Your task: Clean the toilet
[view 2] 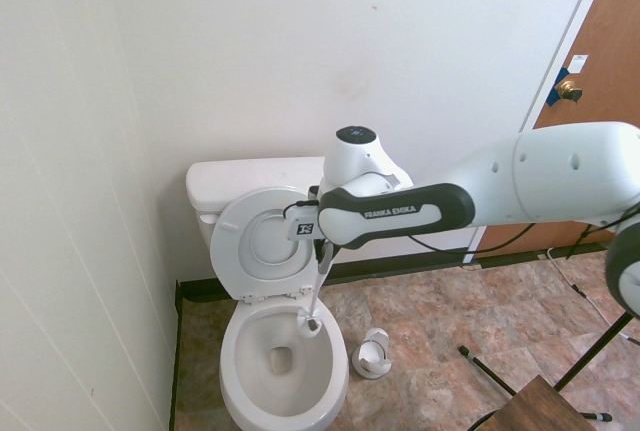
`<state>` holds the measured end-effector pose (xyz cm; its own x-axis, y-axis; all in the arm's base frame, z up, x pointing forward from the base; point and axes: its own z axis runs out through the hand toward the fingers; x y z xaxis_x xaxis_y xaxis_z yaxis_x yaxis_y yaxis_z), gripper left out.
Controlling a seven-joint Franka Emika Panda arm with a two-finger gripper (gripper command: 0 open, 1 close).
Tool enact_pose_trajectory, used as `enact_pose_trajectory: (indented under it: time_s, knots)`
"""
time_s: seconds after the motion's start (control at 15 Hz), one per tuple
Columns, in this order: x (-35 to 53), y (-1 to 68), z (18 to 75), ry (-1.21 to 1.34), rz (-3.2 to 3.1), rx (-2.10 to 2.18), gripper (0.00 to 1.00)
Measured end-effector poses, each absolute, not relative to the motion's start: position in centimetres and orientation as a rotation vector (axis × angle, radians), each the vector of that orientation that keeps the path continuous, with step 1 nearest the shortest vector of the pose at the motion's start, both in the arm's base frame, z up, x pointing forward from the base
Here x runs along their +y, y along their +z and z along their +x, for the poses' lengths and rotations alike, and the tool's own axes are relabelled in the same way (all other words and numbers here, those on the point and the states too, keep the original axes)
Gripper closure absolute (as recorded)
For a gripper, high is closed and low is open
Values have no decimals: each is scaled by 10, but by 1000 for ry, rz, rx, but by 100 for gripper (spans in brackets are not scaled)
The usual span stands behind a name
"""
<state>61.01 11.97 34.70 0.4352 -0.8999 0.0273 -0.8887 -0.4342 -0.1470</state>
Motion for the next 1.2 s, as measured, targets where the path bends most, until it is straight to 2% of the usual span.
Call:
enact_pose_trajectory:
  time_s: [0.6, 1.2]
  knots:
    - [159, 215, 689, -156, -2525, 1689, 100]
    - [219, 172, 699, -179, -2551, 1678, 100]
